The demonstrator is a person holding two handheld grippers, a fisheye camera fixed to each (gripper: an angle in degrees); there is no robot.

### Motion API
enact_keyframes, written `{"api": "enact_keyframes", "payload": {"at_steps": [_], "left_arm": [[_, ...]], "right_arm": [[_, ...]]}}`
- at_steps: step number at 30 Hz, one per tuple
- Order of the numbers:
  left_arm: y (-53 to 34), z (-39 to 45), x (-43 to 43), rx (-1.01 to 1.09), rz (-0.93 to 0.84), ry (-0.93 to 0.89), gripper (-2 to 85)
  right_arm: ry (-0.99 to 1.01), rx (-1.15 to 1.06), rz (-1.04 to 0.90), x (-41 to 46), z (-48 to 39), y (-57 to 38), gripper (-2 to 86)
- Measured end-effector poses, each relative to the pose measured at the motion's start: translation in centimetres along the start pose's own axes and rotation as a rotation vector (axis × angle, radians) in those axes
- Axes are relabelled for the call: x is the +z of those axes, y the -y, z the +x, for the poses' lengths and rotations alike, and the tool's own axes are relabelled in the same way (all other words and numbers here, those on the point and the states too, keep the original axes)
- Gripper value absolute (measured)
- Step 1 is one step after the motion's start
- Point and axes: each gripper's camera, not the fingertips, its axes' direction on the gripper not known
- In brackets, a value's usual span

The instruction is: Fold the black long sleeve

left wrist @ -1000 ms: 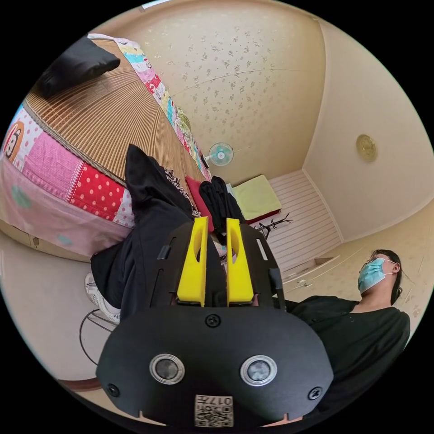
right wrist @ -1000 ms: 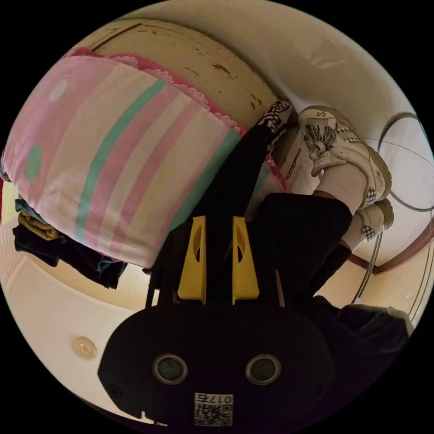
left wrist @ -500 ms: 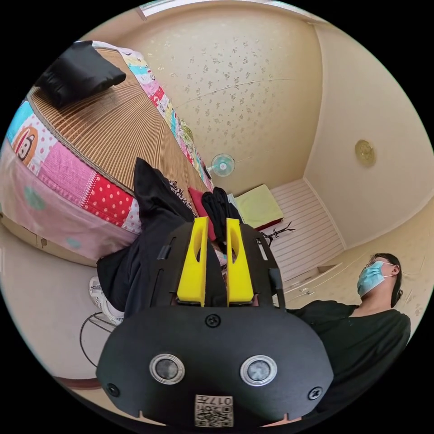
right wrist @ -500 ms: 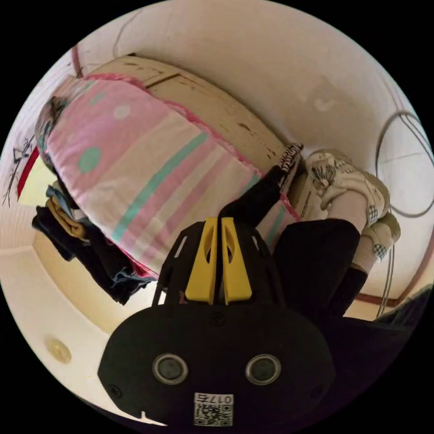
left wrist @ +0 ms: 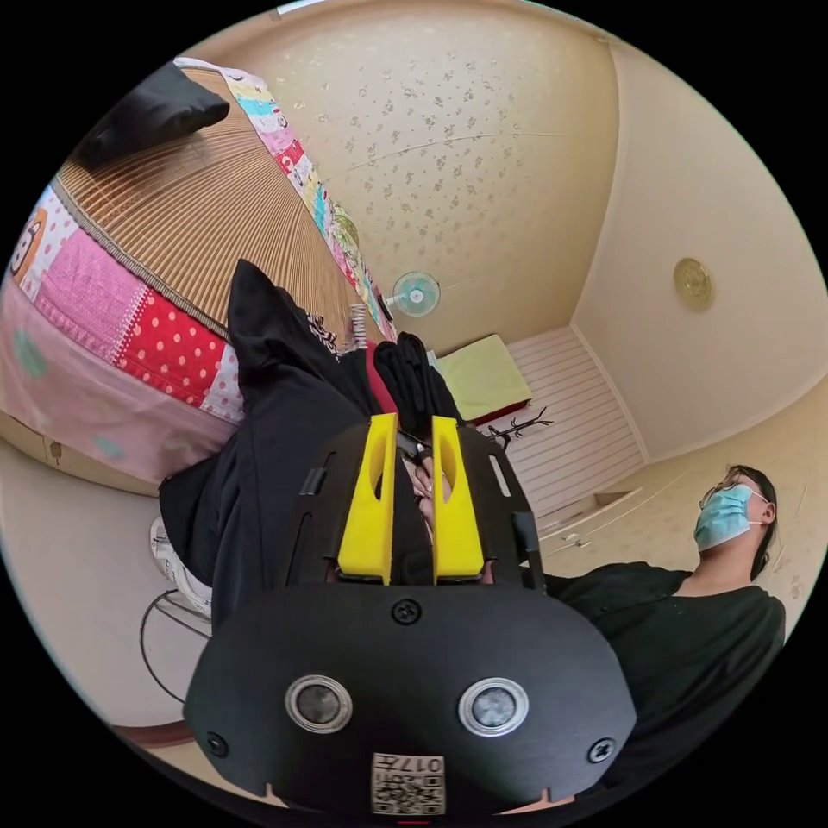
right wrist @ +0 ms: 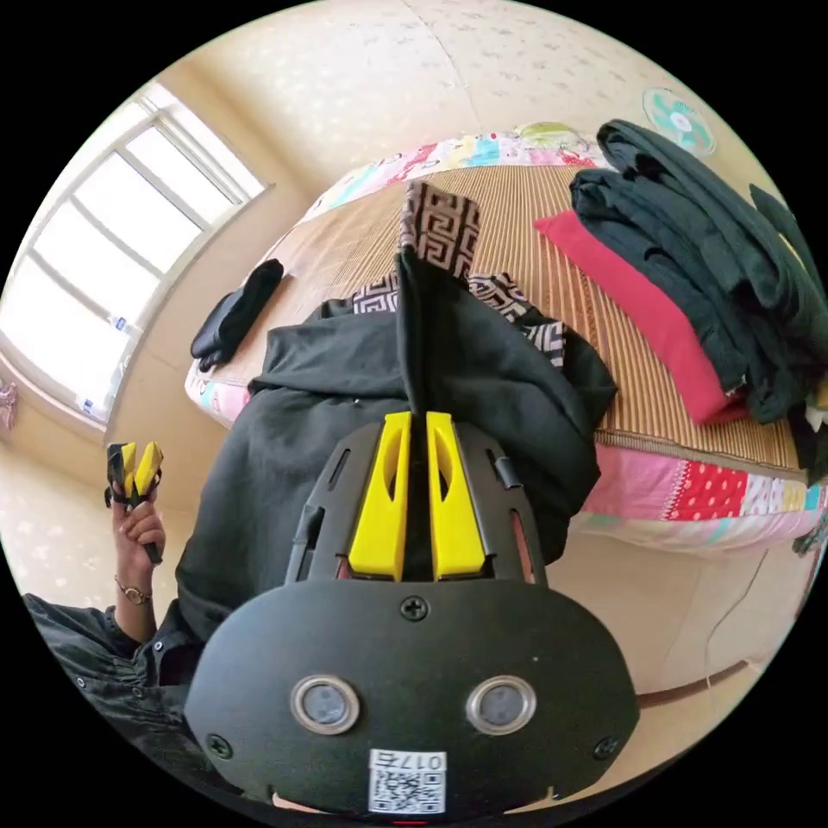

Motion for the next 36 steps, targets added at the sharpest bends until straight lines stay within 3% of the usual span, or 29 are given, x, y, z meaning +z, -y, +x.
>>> {"api": "enact_keyframes", "payload": {"at_steps": [5,9,16,22,26,31,36], "left_arm": [[0.3,-0.8,-1.1,-0.021,0.010,0.016,6.9],[0.6,-1.1,-1.3,-0.026,0.027,0.009,6.9],[0.9,-1.2,-0.4,-0.043,0.008,-0.009,6.9],[1.4,-0.9,-0.5,-0.039,0.004,-0.023,6.9],[1.5,-1.7,-2.1,-0.061,0.002,-0.040,7.0],[1.1,-3.1,-6.3,-0.100,0.056,0.006,6.9],[0.5,-4.5,-9.7,-0.154,0.129,0.020,7.0]], "right_arm": [[0.271,0.165,0.132,-0.5,2.1,-1.1,5.9],[0.354,0.112,0.192,-0.8,-1.4,3.1,6.6],[-0.019,-0.280,-0.088,11.6,-16.4,13.8,8.7],[-0.171,-0.186,-0.118,21.8,-20.5,17.6,9.5],[-0.187,-0.188,-0.294,27.4,-20.1,17.9,6.3],[-0.173,-0.209,-0.074,22.6,-21.2,16.7,3.1],[0.022,-0.297,0.166,15.9,-24.8,13.4,2.6]]}}
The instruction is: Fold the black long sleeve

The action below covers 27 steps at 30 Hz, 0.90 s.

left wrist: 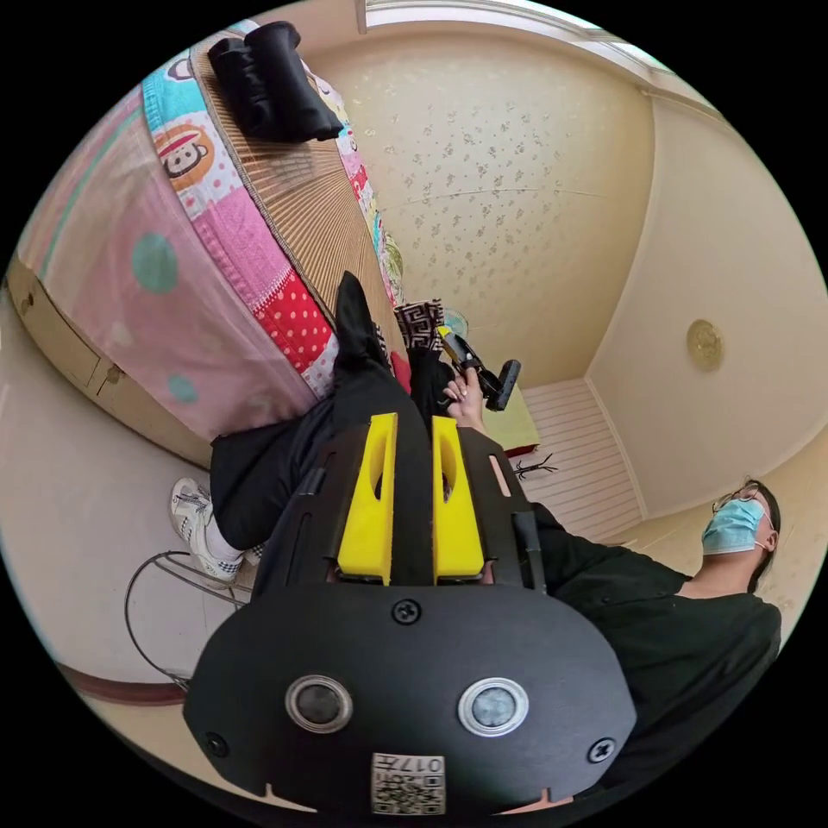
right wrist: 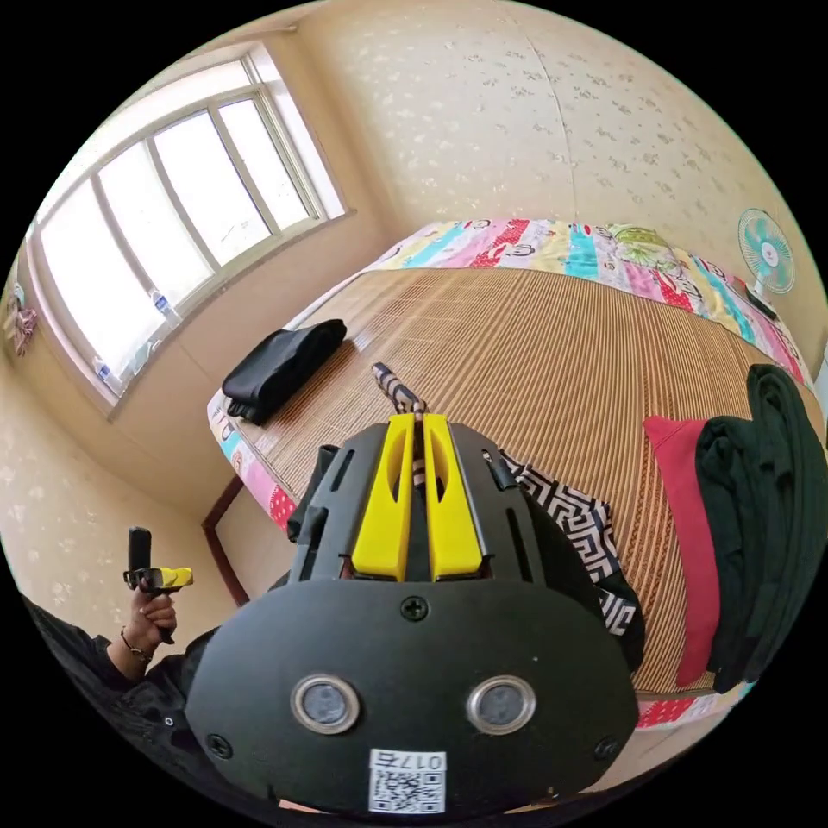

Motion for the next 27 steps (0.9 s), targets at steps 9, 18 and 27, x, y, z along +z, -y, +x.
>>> {"api": "enact_keyframes", "payload": {"at_steps": [9,18,27], "left_arm": [[2.0,1.1,0.1,0.002,-0.034,-0.010,8.1],[4.8,1.2,-0.7,0.000,-0.132,-0.030,13.7],[6.2,-4.1,-3.3,-0.140,-0.471,-0.032,17.9]], "right_arm": [[0.351,-0.295,-0.511,9.4,-3.4,-5.2,3.5],[0.464,-0.232,-0.239,-4.8,1.0,-4.8,8.7],[0.477,0.286,-0.231,-21.1,20.0,-24.2,12.7]]}}
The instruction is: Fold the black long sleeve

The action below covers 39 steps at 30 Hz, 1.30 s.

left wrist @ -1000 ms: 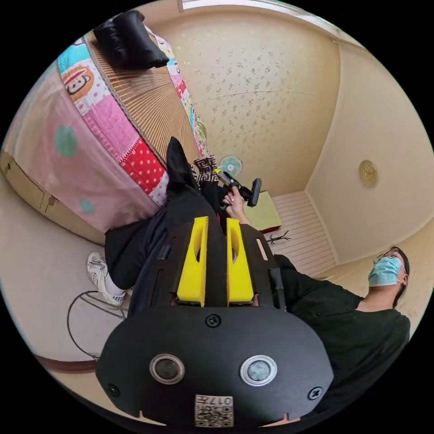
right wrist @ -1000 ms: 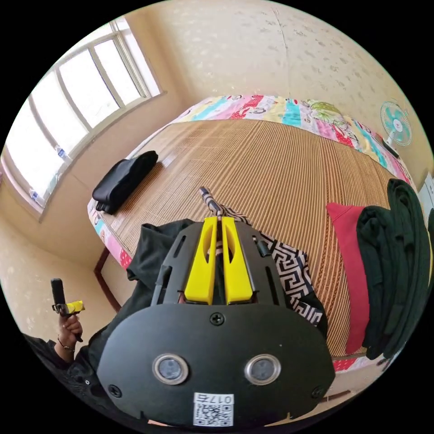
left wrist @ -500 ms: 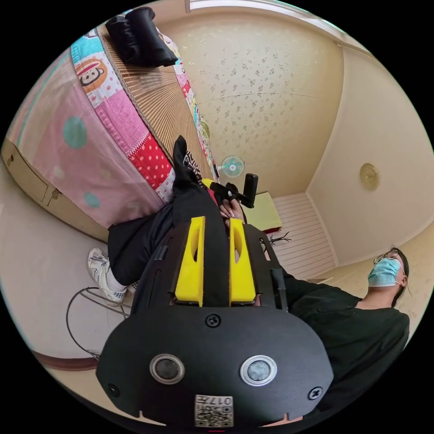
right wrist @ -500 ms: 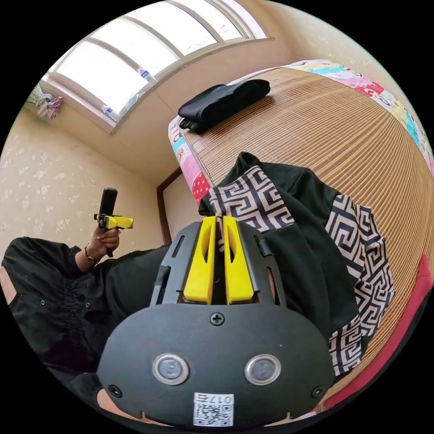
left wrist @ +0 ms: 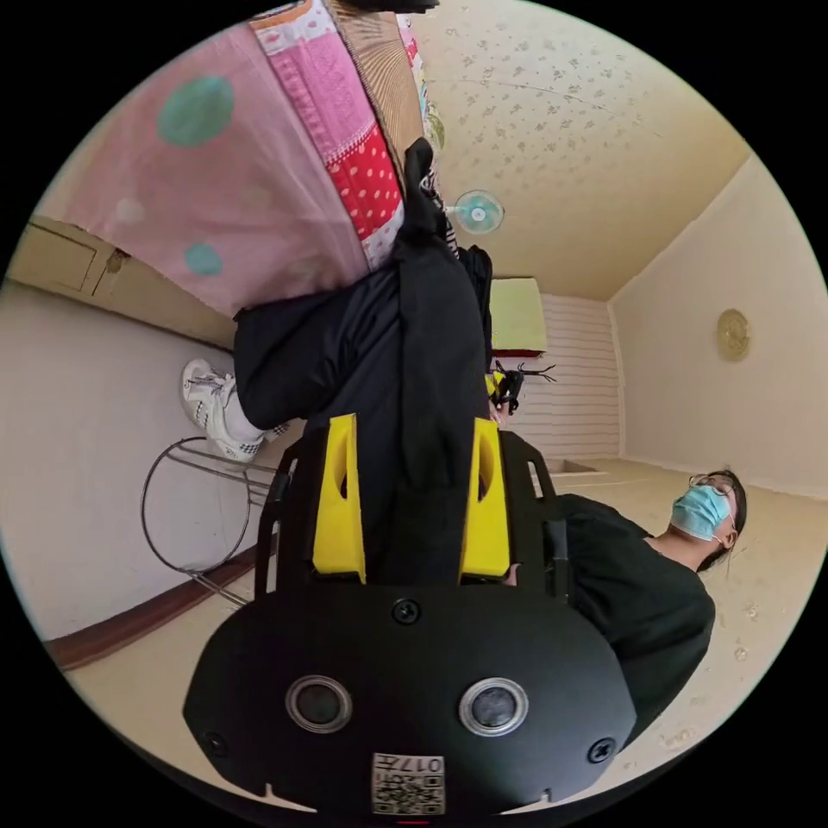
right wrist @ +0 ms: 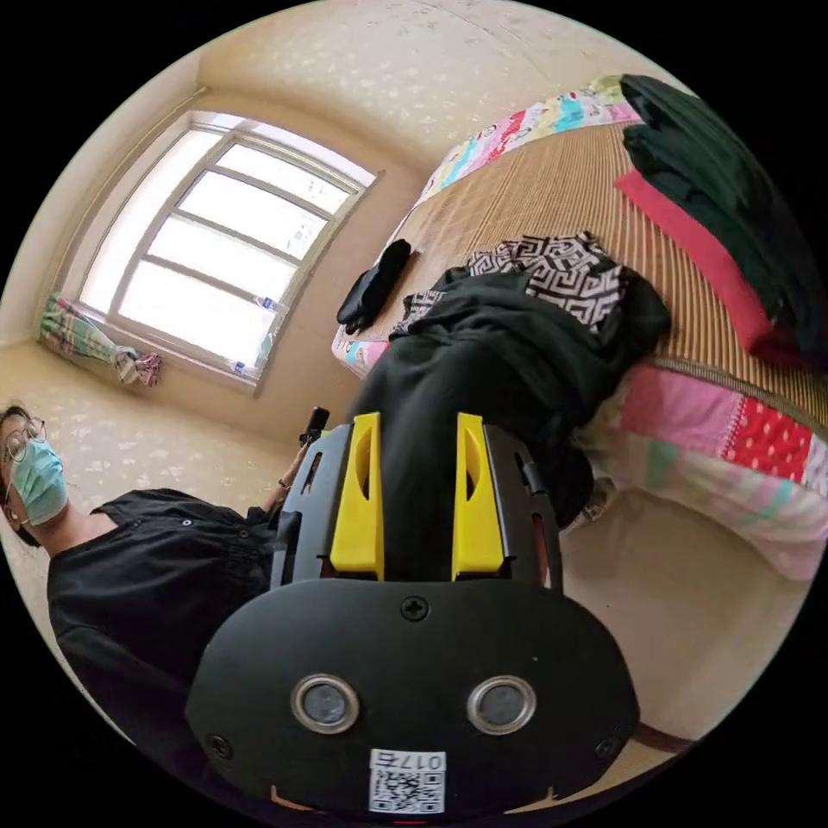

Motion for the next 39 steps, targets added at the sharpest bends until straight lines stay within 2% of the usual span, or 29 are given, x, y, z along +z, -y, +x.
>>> {"api": "enact_keyframes", "payload": {"at_steps": [4,6,9,10,12,14,22,24,28,30,34,37,39], "left_arm": [[-1.9,-1.4,1.7,-0.062,-0.047,-0.131,18.5],[-3.3,-1.7,1.5,-0.073,-0.016,-0.161,18.2],[-5.0,-1.2,0.6,-0.025,0.039,-0.262,15.8],[-5.0,-1.1,0.3,-0.025,0.035,-0.301,15.6],[-4.6,-0.6,0.3,-0.025,-0.026,-0.329,16.0],[-4.5,1.0,0.4,0.009,-0.123,-0.277,15.0],[-6.1,3.3,-0.9,0.073,-0.200,-0.161,5.3],[-6.3,3.9,-1.6,0.104,-0.179,-0.213,5.1],[-6.7,5.6,-3.0,0.165,-0.118,-0.277,5.1],[-6.8,6.3,-3.1,0.181,-0.117,-0.279,5.1],[-6.9,7.3,-3.3,0.183,-0.095,-0.244,5.1],[-7.1,7.3,-3.3,0.181,-0.071,-0.237,5.1],[-7.3,7.1,-3.2,0.175,-0.052,-0.245,5.1]], "right_arm": [[-0.006,0.236,-0.025,-3.4,6.1,-8.7,13.9],[0.125,0.316,0.003,-4.1,8.2,-13.5,14.2],[0.194,0.369,0.018,-4.5,9.9,-17.3,14.4],[0.219,0.375,0.023,-4.6,10.4,-17.8,14.4],[0.431,0.359,0.064,-5.3,12.3,-18.5,14.0],[0.591,0.333,0.070,-5.9,13.6,-18.5,13.6],[0.730,0.288,0.137,-9.6,15.3,-19.7,12.5],[0.818,0.224,0.178,-10.9,14.9,-20.2,11.3],[0.742,0.127,0.129,-12.7,12.6,-19.8,10.6],[0.588,0.099,0.165,-14.8,11.3,-19.1,10.3],[0.446,0.045,0.221,-18.4,9.3,-18.1,9.2],[0.414,0.024,-0.027,-17.1,7.5,-16.1,9.1],[0.472,0.039,-0.225,-14.2,7.0,-15.2,10.2]]}}
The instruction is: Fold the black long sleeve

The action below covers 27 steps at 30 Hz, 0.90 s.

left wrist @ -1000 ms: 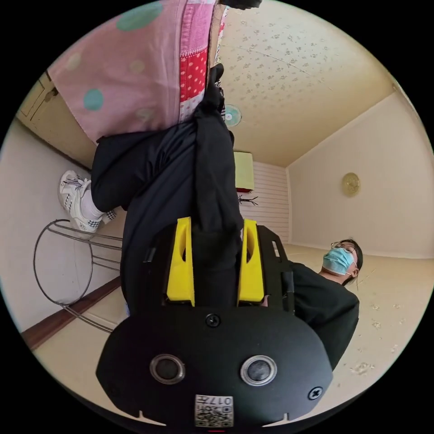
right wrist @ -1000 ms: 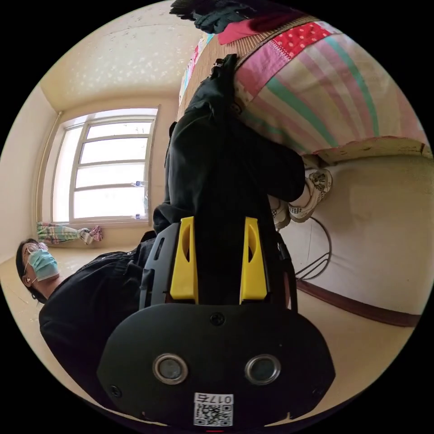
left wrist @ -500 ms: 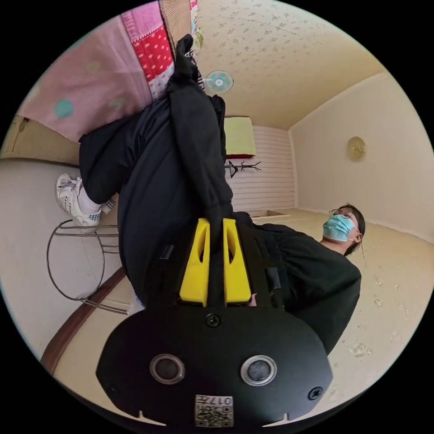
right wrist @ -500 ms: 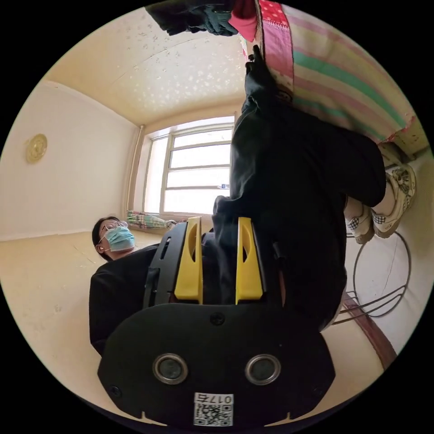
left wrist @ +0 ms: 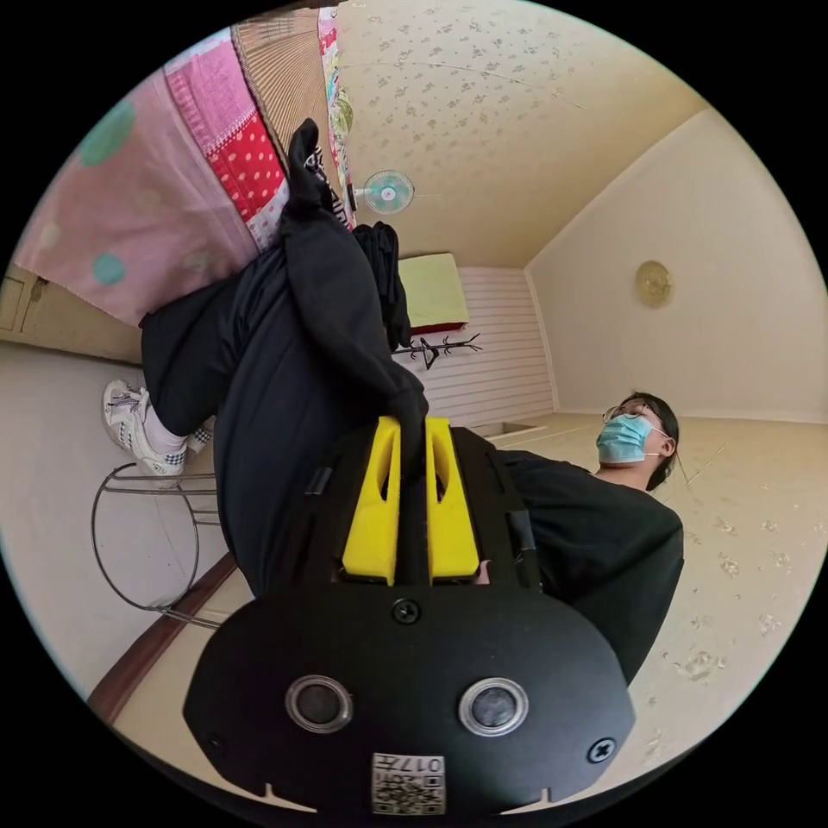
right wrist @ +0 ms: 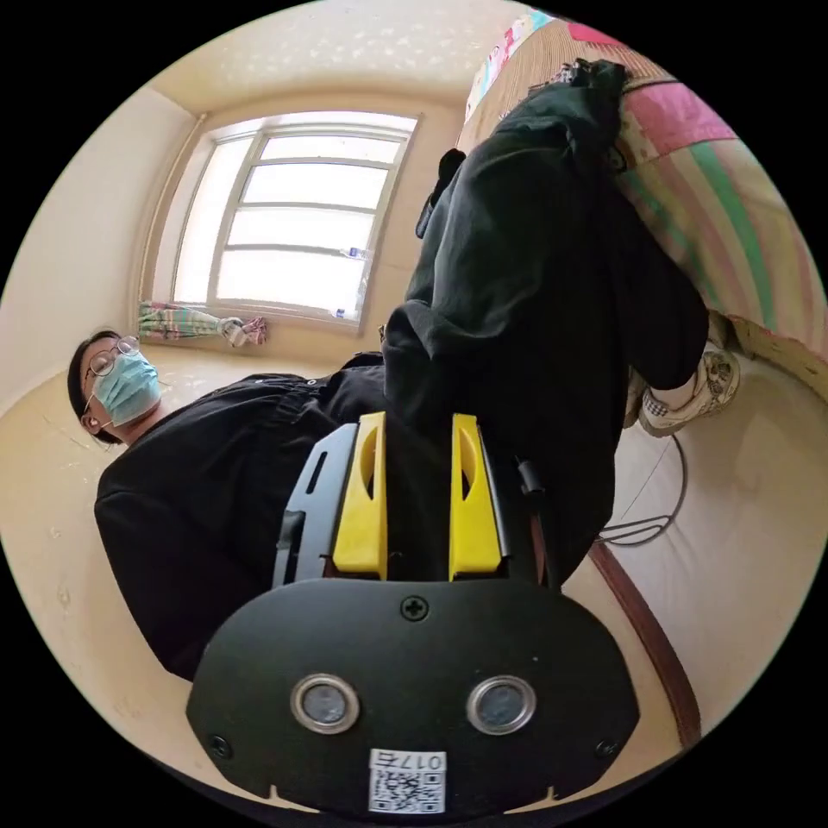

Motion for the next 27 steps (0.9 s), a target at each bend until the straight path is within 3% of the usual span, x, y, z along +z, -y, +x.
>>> {"api": "enact_keyframes", "payload": {"at_steps": [12,16,27], "left_arm": [[-1.0,-0.2,1.4,-0.026,0.011,0.025,5.1],[-2.0,-1.3,2.3,-0.078,-0.041,0.064,5.1],[-2.7,-0.5,2.8,-0.057,0.053,0.126,2.7]], "right_arm": [[0.299,-0.012,0.339,-1.6,1.9,-1.8,2.7],[0.264,-0.028,0.370,-2.6,0.6,-1.8,2.4],[0.157,-0.099,0.384,-2.3,-4.3,1.9,2.1]]}}
